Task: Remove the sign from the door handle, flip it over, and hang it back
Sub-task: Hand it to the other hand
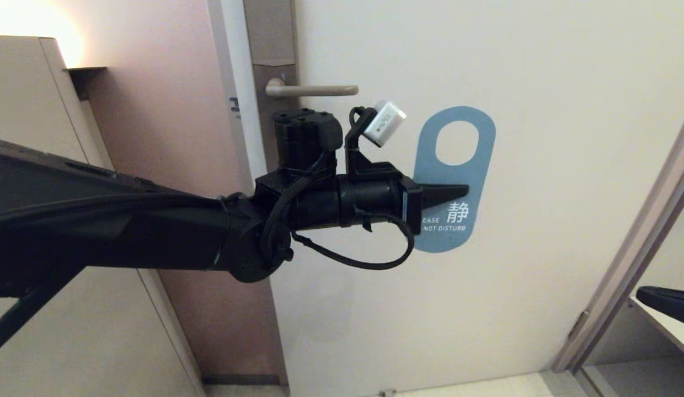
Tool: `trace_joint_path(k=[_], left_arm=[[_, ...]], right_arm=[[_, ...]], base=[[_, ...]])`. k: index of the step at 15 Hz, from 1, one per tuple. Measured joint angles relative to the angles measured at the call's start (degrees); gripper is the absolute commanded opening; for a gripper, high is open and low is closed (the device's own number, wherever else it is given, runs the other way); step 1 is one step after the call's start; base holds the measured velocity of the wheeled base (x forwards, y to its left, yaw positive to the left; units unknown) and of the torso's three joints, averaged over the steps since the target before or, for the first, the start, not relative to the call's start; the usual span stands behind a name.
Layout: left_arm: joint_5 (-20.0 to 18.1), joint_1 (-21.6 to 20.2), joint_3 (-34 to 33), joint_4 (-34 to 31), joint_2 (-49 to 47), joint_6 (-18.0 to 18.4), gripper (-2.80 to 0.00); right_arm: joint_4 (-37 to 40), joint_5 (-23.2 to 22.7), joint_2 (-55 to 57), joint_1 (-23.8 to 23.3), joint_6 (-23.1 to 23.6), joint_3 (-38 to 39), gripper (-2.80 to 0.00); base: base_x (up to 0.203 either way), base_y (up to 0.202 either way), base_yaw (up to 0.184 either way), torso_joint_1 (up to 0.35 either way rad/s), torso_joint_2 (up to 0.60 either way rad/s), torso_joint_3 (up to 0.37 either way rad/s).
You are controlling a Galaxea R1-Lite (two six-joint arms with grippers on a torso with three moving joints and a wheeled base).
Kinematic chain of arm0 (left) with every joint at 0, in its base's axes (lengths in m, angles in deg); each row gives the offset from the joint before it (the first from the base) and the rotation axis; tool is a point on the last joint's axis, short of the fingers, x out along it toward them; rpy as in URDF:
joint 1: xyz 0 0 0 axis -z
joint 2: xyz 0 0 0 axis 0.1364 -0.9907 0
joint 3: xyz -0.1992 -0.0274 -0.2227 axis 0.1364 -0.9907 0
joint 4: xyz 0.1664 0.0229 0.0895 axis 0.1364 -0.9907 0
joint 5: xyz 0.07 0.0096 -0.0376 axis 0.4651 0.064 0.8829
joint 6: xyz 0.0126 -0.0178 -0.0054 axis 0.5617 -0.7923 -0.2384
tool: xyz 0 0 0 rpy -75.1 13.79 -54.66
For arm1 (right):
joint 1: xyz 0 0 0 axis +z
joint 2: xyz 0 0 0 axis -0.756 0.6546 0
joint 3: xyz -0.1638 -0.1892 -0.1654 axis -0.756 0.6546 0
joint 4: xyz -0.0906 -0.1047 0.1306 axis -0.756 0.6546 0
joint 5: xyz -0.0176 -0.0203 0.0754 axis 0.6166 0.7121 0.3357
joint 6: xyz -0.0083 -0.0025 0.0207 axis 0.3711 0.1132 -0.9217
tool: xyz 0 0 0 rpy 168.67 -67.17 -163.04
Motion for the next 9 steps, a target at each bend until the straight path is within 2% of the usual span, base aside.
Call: trace_joint_path(k=[3, 6, 7, 9], left_arm=[[-1.35, 0.02, 0.45, 5.67, -2.12, 0.01, -2.8], [-1.52, 0.1, 0.95, 6.47, -3.52, 0.0, -2.8], [-1.51, 0.1, 1.01, 6.51, -3.73, -0.03, -2.8], [-1.5, 0.02, 1.01, 6.6, -3.94, -0.08, -2.8]], right_arm=[[-5.63, -0.85, 6.11, 0.26, 0.23, -1.58, -2.8], [-9.81, -1.35, 10.71, 1.78, 0.05, -1.83, -2.8], [-9.86, -1.44, 11.62, 2.33, -0.05, -1.81, 0.0], [-9.97, -1.51, 12.9, 2.94, 0.0, -1.52, 0.0]], base=[[0.0, 0.0, 0.0, 0.0, 0.0, 0.0], [0.0, 0.0, 0.0, 0.0, 0.0, 0.0], [0.0, 0.0, 0.0, 0.0, 0.0, 0.0], [0.0, 0.0, 0.0, 0.0, 0.0, 0.0]])
